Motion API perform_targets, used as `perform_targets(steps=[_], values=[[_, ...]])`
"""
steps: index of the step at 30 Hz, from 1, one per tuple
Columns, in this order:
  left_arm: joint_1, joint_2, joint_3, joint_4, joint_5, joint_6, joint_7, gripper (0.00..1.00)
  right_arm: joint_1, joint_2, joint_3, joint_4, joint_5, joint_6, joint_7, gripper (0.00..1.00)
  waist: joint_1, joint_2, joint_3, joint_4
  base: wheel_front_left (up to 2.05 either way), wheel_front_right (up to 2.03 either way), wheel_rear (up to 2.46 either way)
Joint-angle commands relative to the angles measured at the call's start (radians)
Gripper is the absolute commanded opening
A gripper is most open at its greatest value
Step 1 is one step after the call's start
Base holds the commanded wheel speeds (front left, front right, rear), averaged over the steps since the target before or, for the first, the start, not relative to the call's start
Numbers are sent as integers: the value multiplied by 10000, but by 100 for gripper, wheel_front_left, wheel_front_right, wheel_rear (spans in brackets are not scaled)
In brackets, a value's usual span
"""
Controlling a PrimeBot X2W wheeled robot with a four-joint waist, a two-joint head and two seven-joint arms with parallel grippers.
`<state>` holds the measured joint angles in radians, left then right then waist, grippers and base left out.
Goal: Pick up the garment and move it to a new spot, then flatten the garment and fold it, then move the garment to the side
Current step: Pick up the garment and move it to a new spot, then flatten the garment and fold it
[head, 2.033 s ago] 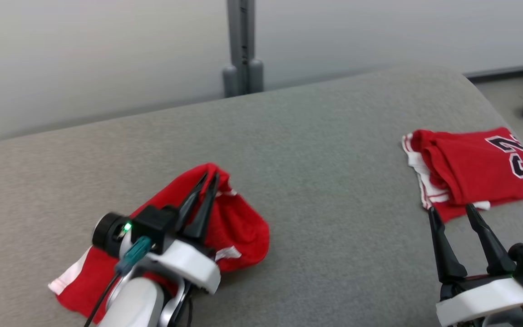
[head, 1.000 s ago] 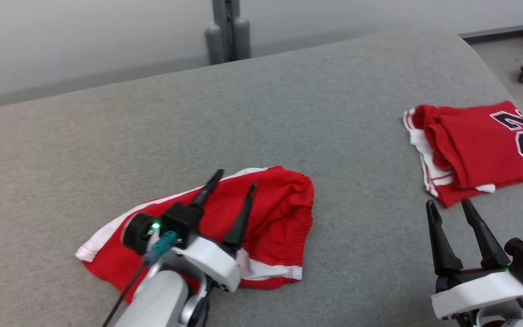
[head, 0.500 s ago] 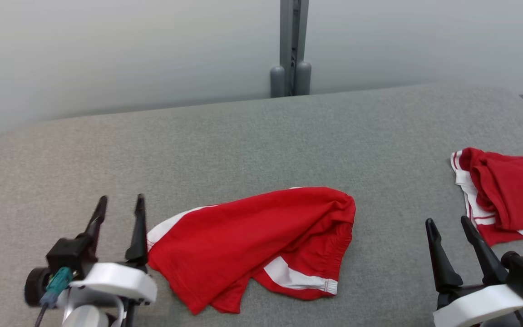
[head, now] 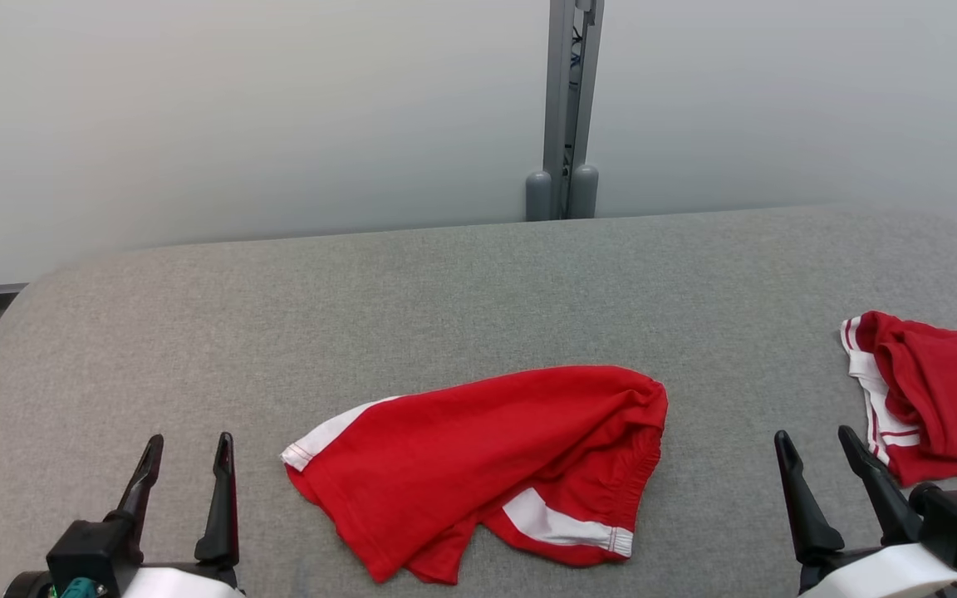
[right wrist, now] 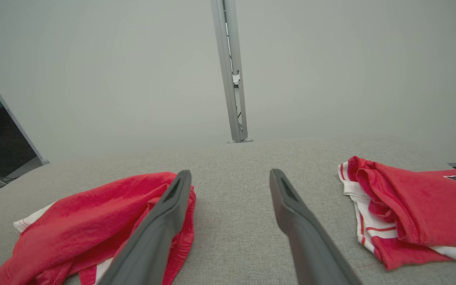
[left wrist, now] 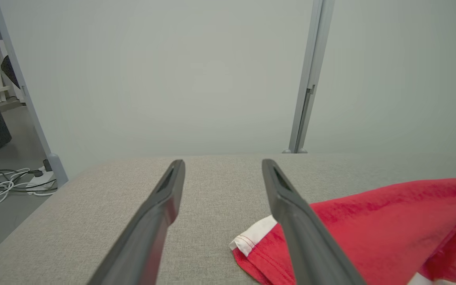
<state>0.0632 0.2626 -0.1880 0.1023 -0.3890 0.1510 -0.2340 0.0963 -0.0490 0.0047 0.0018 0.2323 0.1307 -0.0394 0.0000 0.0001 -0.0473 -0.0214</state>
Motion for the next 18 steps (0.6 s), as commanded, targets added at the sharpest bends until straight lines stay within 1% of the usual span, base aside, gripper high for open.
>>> perform_targets(steps=[1,9,18], values=[[140,55,-1,-91,42,63,33,100,144,-43,-25,-29,-43,1,71,100,0,-1,-54,2,0,0,0],[932,144,-316,-887,176,259,521,100,376,-45,-42,-30,-39,1,136,100,0,-1,-336,-19,0,0,0],[1275,243,-415,-1251,191,472,889,100,514,-45,-82,-163,-111,1,275,100,0,-1,-382,-5,0,0,0]])
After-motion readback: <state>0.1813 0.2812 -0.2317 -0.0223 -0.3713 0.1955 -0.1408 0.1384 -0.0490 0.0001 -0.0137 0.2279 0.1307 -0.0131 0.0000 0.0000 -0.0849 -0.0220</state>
